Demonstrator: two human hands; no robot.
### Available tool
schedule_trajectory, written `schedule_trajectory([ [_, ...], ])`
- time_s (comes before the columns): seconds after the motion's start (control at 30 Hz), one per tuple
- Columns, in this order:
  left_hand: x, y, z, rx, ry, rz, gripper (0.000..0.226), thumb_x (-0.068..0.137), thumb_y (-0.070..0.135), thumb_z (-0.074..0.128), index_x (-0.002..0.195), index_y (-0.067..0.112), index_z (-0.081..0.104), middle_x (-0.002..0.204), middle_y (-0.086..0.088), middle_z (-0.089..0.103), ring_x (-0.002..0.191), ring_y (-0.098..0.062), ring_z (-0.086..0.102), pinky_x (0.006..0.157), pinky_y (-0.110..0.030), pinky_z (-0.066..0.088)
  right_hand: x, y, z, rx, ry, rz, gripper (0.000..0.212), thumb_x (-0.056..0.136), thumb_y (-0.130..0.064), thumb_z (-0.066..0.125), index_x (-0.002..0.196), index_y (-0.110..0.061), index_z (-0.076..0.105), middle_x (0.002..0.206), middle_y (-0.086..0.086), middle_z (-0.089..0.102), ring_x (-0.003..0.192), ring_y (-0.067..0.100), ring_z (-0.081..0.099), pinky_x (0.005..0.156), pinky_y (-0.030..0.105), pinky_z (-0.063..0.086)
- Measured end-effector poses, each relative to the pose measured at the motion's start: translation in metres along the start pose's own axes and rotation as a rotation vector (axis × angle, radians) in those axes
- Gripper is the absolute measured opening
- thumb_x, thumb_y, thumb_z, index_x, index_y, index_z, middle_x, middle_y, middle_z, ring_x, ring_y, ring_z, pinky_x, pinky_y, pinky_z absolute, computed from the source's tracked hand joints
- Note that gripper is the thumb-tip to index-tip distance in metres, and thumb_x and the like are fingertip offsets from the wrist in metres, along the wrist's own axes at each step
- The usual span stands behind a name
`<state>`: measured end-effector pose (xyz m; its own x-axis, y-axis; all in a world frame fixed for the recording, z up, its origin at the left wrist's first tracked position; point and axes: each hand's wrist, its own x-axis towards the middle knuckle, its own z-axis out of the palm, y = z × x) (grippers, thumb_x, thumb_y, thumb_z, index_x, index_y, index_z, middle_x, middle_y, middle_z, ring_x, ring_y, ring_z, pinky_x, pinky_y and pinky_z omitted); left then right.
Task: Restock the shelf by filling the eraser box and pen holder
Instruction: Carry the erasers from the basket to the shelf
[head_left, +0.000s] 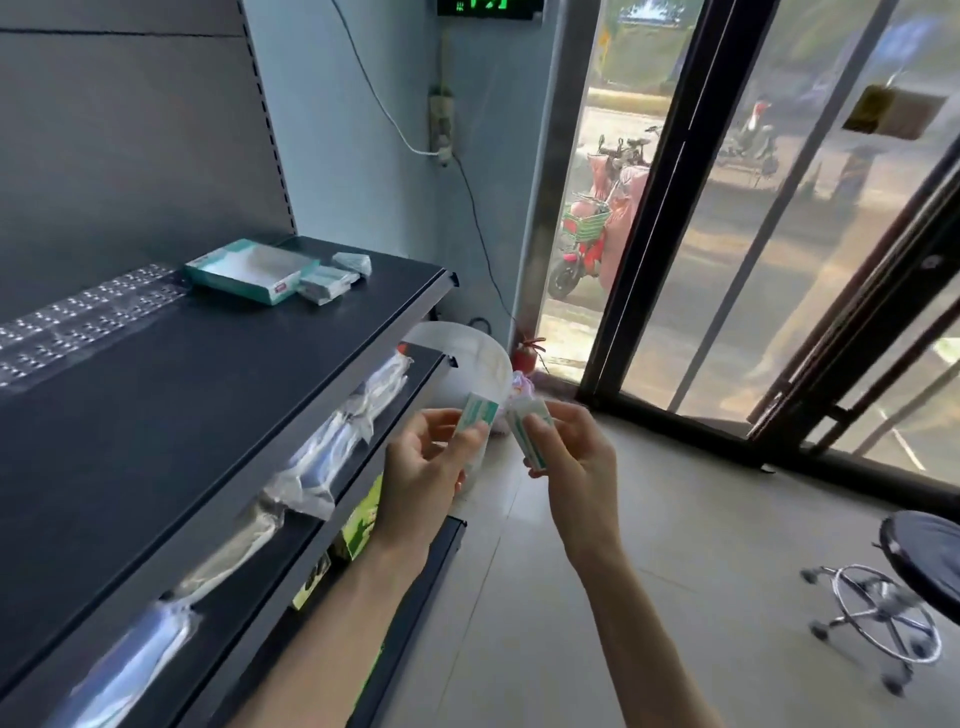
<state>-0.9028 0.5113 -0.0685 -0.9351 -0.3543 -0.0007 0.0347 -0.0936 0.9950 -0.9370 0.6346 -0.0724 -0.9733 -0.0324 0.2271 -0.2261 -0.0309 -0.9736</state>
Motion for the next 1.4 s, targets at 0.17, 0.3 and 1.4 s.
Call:
schedule_trajectory([
  [0.17, 0.091, -0.017, 0.022, -0.019, 0.132, -0.052, 0.022, 0.081, 0.031, 0.069, 0.098, 0.022, 0.058, 0.093, -0.003, 0.063, 0.074, -0.011, 0.055, 0.059, -0.020, 0.046, 0.104, 0.037, 0.014, 0.010, -0.114, 0.033, 0.020, 0.079, -0.034, 0.059, 0.094, -0.021, 0.063, 0.083, 0.003, 0.068, 0.070, 0.010, 0.061, 0.056, 0.021, 0.047],
  [0.3, 0.158, -0.023, 0.031, -0.059, 0.333, -0.049, 0.012, 0.087, 0.019, 0.064, 0.098, 0.018, 0.058, 0.089, -0.003, 0.064, 0.072, -0.009, 0.056, 0.055, -0.017, 0.046, 0.185, 0.061, 0.036, 0.037, -0.270, 0.075, 0.014, 0.081, -0.028, 0.065, 0.092, -0.019, 0.062, 0.081, 0.002, 0.068, 0.076, 0.020, 0.063, 0.058, 0.024, 0.050],
  [1.4, 0.352, -0.031, -0.066, 0.929, 1.407, -0.406, 0.045, 0.097, 0.041, 0.044, 0.109, 0.003, 0.064, 0.116, -0.017, 0.052, 0.107, -0.038, 0.046, 0.092, -0.043, 0.033, 0.446, 0.143, 0.266, -0.537, -0.955, -0.380, 0.036, 0.099, -0.027, 0.042, 0.097, -0.002, 0.067, 0.105, 0.014, 0.060, 0.104, 0.031, 0.041, 0.097, 0.038, 0.030],
])
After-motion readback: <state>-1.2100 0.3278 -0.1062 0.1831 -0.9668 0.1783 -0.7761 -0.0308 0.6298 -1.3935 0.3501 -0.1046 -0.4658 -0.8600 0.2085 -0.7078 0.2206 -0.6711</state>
